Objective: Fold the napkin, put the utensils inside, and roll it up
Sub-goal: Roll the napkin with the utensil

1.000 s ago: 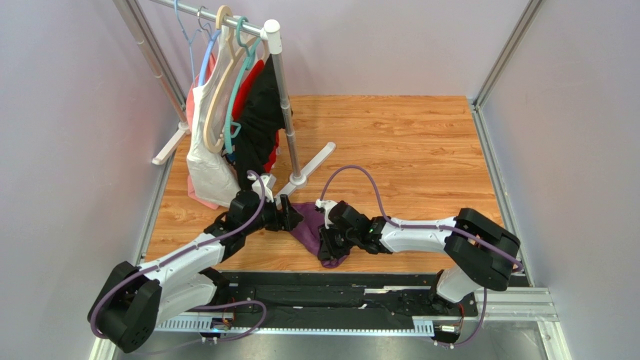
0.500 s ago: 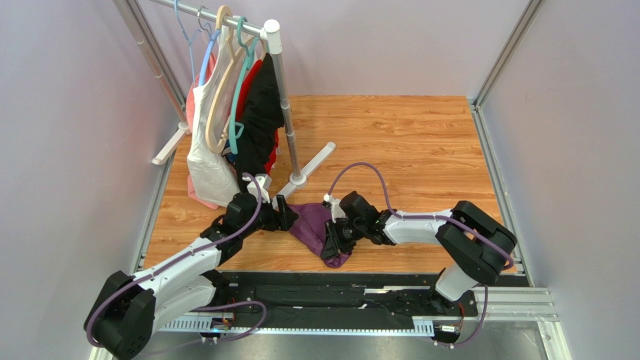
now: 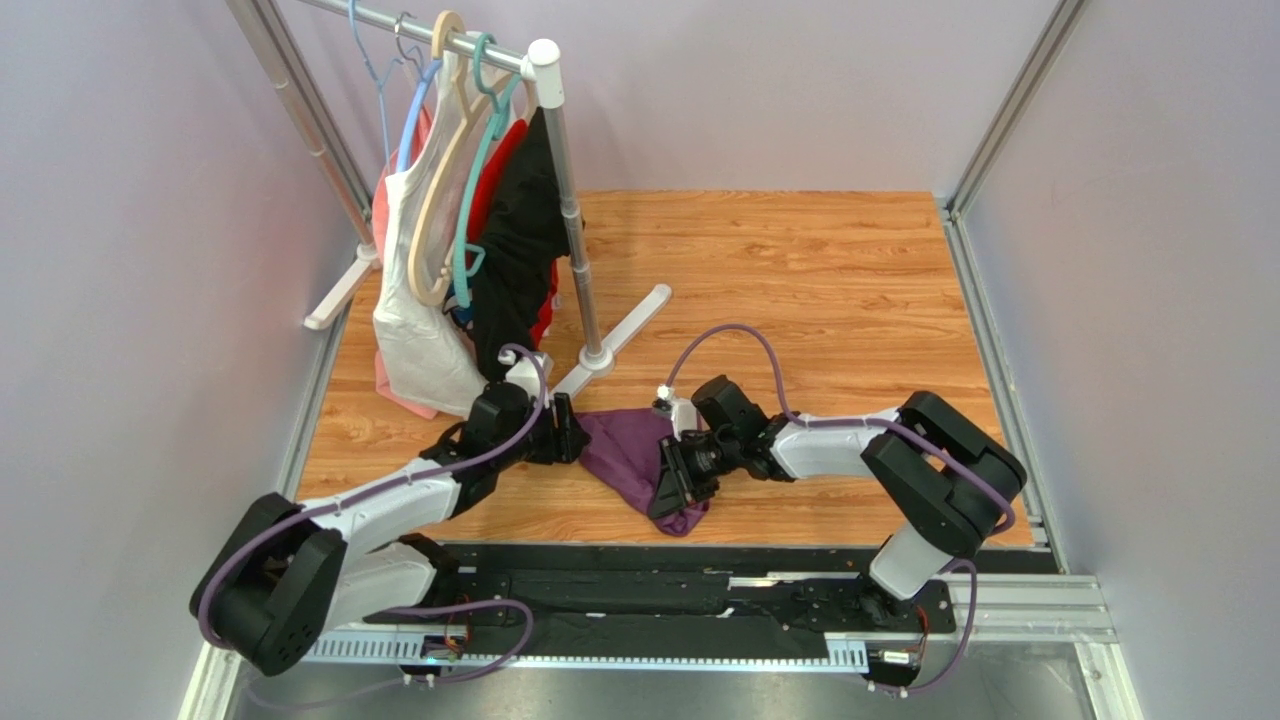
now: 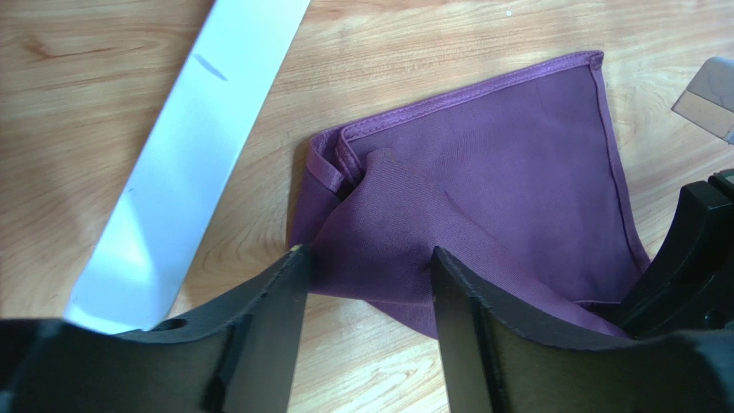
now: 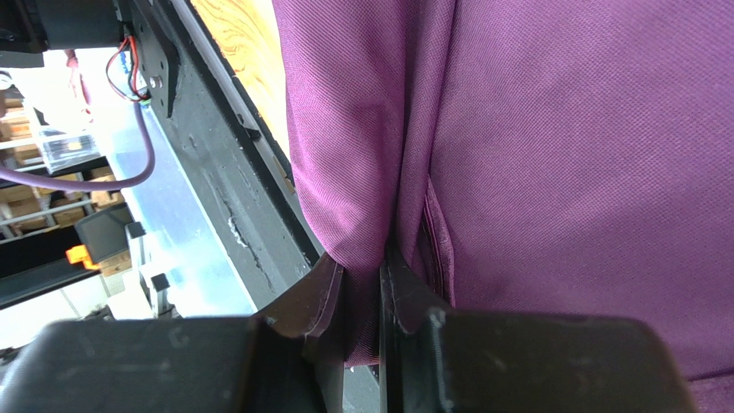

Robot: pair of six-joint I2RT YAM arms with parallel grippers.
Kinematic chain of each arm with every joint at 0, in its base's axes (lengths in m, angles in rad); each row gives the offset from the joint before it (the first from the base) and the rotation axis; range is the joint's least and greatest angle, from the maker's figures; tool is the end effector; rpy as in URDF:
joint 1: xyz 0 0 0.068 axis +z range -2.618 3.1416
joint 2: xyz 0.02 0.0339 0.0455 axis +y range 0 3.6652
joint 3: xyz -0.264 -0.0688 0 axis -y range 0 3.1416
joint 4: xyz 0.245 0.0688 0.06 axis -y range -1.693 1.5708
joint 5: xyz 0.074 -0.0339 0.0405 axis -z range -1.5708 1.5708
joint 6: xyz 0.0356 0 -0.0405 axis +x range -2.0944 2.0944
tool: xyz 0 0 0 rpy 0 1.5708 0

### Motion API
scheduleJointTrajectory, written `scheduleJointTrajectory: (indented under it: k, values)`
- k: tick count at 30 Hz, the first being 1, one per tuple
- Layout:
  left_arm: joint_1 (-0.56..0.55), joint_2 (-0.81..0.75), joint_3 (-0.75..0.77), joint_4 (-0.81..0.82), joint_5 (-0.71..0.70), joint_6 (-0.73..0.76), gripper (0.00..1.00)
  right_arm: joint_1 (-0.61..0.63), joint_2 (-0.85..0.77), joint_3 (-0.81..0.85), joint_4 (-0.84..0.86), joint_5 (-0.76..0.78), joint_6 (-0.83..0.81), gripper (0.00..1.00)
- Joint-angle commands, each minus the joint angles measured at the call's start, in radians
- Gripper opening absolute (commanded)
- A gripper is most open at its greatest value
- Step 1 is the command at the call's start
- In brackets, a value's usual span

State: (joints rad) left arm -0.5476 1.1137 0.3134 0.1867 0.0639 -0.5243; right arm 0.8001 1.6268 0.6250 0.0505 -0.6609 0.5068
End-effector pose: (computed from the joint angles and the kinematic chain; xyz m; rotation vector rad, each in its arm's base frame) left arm 0.1753 -0.1096 0.1533 0.0639 2.2635 -0.6621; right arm 0.1770 0.2137 0.1199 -0.7027 2.6847 1.2880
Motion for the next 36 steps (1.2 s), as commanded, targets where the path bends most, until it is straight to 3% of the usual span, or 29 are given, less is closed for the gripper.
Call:
scheduleJointTrajectory:
  k: [1,3,8,15,23,30,34,36]
  values:
    - [0.002,0.035,0.042,0.089,0.045,0.027,0.57,-0.021,0.056,-0.054,-0.123,0.075,-0.054,0.00]
    - [0.002,0.043,0.049,0.097,0.050,0.026,0.52,-0.025,0.057,-0.054,-0.126,0.073,-0.059,0.00]
    - [0.002,0.067,0.058,0.103,0.056,0.038,0.52,-0.030,0.076,-0.053,-0.129,0.073,-0.065,0.00]
    - [0.002,0.104,0.087,0.114,0.047,0.072,0.60,-0.033,0.081,-0.051,-0.129,0.075,-0.073,0.00]
    - [0.002,0.218,0.131,0.135,0.082,0.083,0.49,-0.032,0.081,-0.045,-0.139,0.089,-0.073,0.00]
    - [0.002,0.311,0.211,0.065,0.094,0.101,0.10,-0.035,0.079,-0.042,-0.152,0.109,-0.073,0.00]
    - [0.002,0.347,0.254,-0.022,0.091,0.124,0.00,-0.033,0.064,-0.034,-0.169,0.125,-0.068,0.06]
    - [0.002,0.371,0.286,-0.062,0.091,0.136,0.00,-0.033,0.038,-0.031,-0.195,0.135,-0.064,0.18]
